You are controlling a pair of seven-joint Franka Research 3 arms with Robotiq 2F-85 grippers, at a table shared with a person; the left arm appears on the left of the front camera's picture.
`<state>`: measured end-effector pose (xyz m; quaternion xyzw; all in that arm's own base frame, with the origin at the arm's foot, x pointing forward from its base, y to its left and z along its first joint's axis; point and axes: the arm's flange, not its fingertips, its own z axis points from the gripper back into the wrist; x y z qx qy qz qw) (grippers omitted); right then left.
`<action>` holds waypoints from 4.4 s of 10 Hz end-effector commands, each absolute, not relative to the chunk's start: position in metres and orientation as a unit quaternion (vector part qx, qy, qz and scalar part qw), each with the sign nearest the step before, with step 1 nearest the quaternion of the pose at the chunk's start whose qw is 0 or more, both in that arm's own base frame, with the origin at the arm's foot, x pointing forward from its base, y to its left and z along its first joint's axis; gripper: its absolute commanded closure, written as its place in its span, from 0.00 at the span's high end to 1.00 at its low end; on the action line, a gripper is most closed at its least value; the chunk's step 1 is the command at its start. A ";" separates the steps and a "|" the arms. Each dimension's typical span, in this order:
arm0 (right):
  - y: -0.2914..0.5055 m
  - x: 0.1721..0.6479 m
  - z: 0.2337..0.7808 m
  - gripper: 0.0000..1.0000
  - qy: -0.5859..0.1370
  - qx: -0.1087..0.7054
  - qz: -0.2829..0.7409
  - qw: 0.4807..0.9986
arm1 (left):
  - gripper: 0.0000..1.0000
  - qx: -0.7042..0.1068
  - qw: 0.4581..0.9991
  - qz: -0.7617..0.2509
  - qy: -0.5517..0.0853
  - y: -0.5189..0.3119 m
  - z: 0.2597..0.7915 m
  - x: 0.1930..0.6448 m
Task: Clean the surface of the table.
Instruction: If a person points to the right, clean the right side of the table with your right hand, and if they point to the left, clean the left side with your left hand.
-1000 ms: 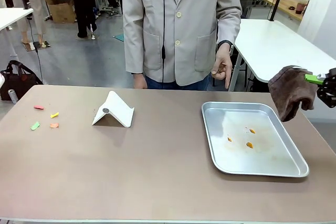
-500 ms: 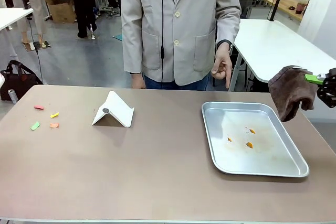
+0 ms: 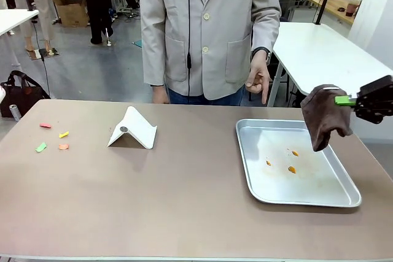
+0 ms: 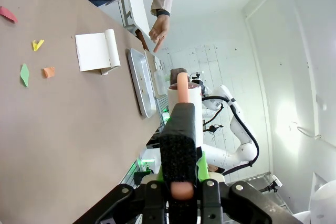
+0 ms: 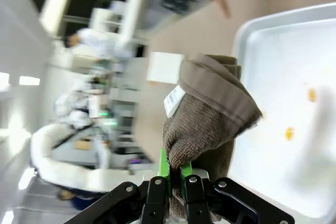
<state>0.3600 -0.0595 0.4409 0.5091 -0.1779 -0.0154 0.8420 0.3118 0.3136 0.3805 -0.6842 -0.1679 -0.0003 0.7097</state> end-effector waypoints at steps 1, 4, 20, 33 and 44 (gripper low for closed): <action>-0.045 0.364 0.453 0.09 -0.165 0.363 -0.002 0.917 | 0.00 -0.685 0.709 -0.003 -0.167 0.314 0.382 0.310; -0.033 0.384 0.460 0.09 -0.151 0.196 0.005 0.969 | 0.00 -0.685 0.709 -0.003 -0.167 0.314 0.382 0.310; 0.049 0.479 0.316 0.09 -0.038 0.129 -0.018 0.991 | 0.00 -0.685 0.709 -0.003 -0.167 0.314 0.382 0.310; 0.170 0.483 0.301 0.09 -0.022 0.115 0.060 0.991 | 0.00 -0.685 0.709 -0.003 -0.167 0.314 0.382 0.310; 0.027 0.457 0.311 0.09 -0.029 0.083 -0.111 0.990 | 0.00 -0.685 0.709 -0.003 -0.167 0.314 0.382 0.310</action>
